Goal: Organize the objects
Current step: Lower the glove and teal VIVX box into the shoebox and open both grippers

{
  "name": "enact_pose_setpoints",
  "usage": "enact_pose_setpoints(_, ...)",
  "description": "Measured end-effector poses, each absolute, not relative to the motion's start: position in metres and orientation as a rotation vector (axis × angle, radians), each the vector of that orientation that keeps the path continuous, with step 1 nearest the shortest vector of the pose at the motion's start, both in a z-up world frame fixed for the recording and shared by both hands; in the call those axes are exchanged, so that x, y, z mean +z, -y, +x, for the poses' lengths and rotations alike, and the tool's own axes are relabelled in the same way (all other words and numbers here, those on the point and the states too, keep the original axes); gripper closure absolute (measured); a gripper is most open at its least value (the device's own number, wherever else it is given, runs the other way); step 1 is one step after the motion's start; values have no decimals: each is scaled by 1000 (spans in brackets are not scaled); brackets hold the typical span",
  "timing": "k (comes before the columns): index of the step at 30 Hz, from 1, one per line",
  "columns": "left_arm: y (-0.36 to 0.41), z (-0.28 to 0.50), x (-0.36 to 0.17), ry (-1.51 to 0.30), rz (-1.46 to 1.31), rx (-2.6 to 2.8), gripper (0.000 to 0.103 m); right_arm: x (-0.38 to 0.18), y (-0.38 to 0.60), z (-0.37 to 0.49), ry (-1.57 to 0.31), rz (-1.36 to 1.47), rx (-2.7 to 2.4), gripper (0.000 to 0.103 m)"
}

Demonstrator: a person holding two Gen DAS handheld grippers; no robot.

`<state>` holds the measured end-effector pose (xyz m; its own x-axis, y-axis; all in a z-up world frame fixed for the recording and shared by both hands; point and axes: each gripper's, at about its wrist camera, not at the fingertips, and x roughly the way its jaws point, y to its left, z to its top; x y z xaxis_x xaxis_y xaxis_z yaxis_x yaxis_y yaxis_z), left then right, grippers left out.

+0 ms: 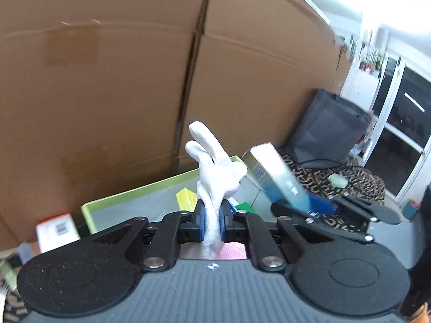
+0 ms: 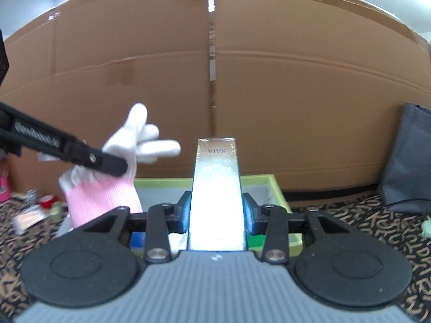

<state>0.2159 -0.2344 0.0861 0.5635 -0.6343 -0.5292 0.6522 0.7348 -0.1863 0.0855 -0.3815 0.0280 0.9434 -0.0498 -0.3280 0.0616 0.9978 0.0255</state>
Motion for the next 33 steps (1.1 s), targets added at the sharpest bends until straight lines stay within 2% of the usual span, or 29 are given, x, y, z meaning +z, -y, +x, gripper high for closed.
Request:
enact_pose_setpoints(7, 266, 251, 63, -661, 48, -738, 94, 18, 394, 124, -313, -23, -126, 65)
enact_pose_setpoints(12, 274, 264, 32, -723, 54, -704, 94, -18, 396, 154, -419, -27, -128, 65)
enact_pose_setpoints(13, 275, 266, 28, -716, 58, -685, 87, -25, 395, 157, -440, -38, -120, 61)
enact_pose_setpoints(14, 273, 266, 25, -710, 55, -661, 67, -29, 393, 158, -458, -56, -119, 50)
enact_pose_setpoints(15, 269, 264, 24, -706, 46, -640, 53, -32, 391, 157, -463, -78, -114, 42)
enact_pose_setpoints(16, 262, 262, 25, -687, 31, -622, 28, -31, 389, 152, -453, -97, -112, 39)
enact_pose_setpoints(17, 253, 255, 26, -639, 6, -611, 21, -29, 388, 146, -430, -109, -113, 33)
enact_pose_setpoints(18, 243, 247, 29, -584, -26, -609, 20, -25, 389, 141, -408, -114, -117, 27)
enact_pose_setpoints(19, 233, 239, 32, -550, -60, -611, 18, -20, 389, 135, -390, -115, -127, 26)
enact_pose_setpoints(20, 224, 232, 35, -537, -89, -615, 14, -16, 387, 129, -372, -112, -136, 24)
enact_pose_setpoints(26, 162, 186, 46, -473, -228, -558, 8, 0, 359, 93, -315, -56, -98, 6)
enact_pose_setpoints(33, 106, 120, 32, -440, -163, -412, 7, -2, 321, 70, -298, -59, 45, 1)
